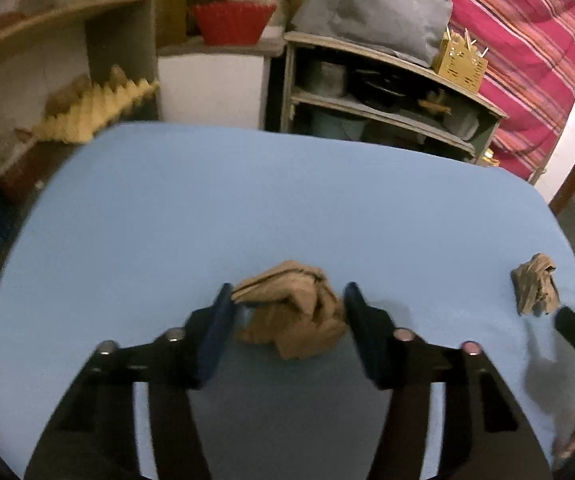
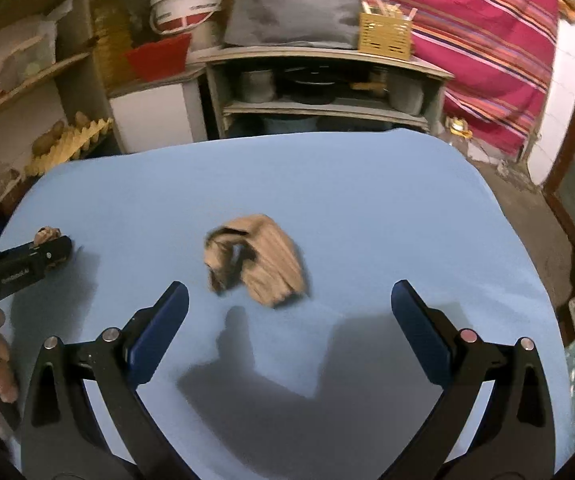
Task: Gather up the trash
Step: 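Grasp a crumpled brown paper with the left tool while the right tool grasps another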
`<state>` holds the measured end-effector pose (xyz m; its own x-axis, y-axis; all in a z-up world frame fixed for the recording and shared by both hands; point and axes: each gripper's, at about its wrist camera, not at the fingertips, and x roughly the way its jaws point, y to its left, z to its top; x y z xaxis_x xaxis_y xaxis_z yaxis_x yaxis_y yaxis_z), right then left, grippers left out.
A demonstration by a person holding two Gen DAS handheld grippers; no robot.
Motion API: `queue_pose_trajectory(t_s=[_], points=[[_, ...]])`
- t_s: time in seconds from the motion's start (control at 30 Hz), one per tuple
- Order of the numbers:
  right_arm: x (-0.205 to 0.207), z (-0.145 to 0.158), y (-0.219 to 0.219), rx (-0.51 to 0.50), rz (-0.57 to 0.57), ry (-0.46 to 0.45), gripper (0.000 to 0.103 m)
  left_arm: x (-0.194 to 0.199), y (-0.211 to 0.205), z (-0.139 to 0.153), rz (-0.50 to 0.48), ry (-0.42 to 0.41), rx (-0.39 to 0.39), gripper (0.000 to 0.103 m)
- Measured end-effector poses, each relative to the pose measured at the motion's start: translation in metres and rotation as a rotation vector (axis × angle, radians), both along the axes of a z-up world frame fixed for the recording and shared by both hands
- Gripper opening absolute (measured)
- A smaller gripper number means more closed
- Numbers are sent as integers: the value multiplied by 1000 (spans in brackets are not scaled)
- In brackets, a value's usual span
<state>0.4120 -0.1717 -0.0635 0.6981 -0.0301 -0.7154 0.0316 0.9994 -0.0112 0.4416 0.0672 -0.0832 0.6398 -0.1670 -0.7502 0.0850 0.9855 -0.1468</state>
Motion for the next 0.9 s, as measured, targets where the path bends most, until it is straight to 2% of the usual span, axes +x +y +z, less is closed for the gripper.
queue_pose_trajectory(t_s=[0.07,0.23,0.3,0.37,0.47,0.7,0.9], points=[[14,-5,9,-20,10,23,99,-1,3,1,4,-2,-20,52],[32,-14,17,-57,4,44,96,-8,-1,3,14,-8,32,51],[36,-15,17,-62,13,57,80,-12,-3,5,9,-16,50,51],[38,-19,15,-48,19,84,58,-15,-3,7,8,-26,71,51],[34,-18,12,-23,29,85,50,-17,2,9,14,-26,62,51],[-5,8,-11,-18,20,44,48,-30,-1,20,6,-52,79,51],[-54,25,-46,-12,-14,18,48,-55,-29,32,-55,-94,121,51]])
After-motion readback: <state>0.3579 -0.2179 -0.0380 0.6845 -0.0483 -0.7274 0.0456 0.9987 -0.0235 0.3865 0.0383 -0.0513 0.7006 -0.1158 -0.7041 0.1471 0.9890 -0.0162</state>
